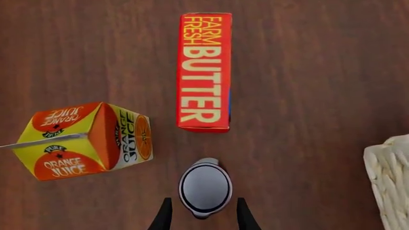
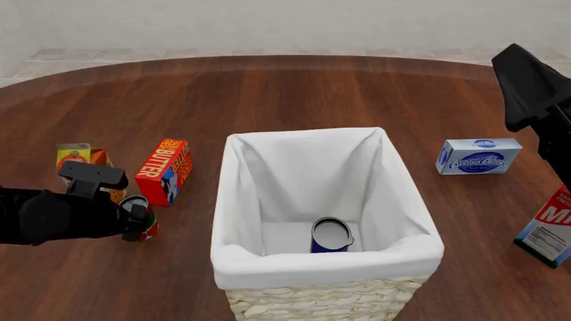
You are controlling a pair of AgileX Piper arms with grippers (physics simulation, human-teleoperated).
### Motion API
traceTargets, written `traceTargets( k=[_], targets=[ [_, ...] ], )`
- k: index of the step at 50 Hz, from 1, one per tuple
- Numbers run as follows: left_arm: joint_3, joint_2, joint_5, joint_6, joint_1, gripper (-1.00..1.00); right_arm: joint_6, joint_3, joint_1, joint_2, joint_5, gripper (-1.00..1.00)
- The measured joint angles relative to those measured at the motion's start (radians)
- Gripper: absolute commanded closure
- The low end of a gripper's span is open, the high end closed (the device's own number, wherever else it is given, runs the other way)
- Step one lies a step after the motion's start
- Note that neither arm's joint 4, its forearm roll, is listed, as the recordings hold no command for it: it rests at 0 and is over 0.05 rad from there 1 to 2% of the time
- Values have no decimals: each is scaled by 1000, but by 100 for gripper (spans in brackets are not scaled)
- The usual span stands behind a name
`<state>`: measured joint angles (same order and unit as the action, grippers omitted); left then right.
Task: Pick up the alphabet soup and the tomato sauce, and put them in the basket.
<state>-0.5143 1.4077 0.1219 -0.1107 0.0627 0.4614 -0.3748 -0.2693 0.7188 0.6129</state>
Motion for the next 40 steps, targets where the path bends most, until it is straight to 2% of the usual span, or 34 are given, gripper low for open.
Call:
traceTargets(
  k=[19,20,40],
  targets=[
    [5,26,-26,2,6,-100,0,0,0,0,0,-100],
    [5,26,-27,2,6,100,0,0,0,0,0,-100],
    [-7,17,-15,2,5,100,0,0,0,0,0,-100]
  ],
)
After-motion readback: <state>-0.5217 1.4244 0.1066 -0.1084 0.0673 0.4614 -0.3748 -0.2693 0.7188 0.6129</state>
